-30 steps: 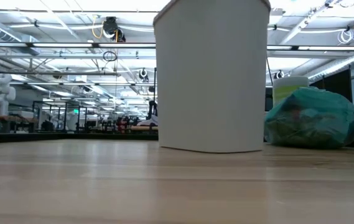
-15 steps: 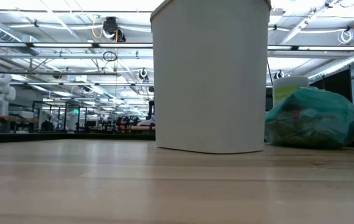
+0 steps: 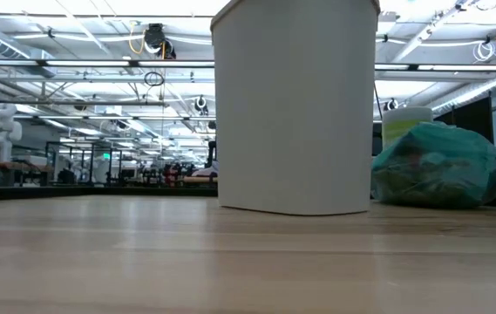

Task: Place trash/remove bag and relplace
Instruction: Put the new blue trash bag inside the white trash bin

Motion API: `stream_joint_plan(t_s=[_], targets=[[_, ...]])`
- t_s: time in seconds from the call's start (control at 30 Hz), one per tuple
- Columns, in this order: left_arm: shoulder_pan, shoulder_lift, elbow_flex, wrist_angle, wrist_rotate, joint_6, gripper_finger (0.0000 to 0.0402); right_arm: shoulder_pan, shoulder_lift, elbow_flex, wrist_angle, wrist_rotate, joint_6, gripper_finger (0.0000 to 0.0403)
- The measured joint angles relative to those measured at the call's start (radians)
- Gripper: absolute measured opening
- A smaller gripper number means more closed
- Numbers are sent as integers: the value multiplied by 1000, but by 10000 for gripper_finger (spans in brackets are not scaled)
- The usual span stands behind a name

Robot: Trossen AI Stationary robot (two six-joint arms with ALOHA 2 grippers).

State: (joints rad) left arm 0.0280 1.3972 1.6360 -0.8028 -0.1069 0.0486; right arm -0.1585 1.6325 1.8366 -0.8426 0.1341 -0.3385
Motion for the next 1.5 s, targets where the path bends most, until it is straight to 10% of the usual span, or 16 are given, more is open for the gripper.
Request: stream_joint_plan(t_s=[0.43, 1.13, 1.33, 1.5], targets=[[4, 47, 0, -43, 56, -70, 174, -5, -2, 0, 5, 0, -16, 0], [6, 62, 1, -5, 98, -147, 195, -19, -5, 0, 31, 0, -22, 0], [13, 73, 0, -48, -142, -138, 155, -20, -5, 0, 30, 2, -22, 0], [30, 74, 0, -97, -163, -117, 47, -44, -5, 0, 28, -1, -22, 0]])
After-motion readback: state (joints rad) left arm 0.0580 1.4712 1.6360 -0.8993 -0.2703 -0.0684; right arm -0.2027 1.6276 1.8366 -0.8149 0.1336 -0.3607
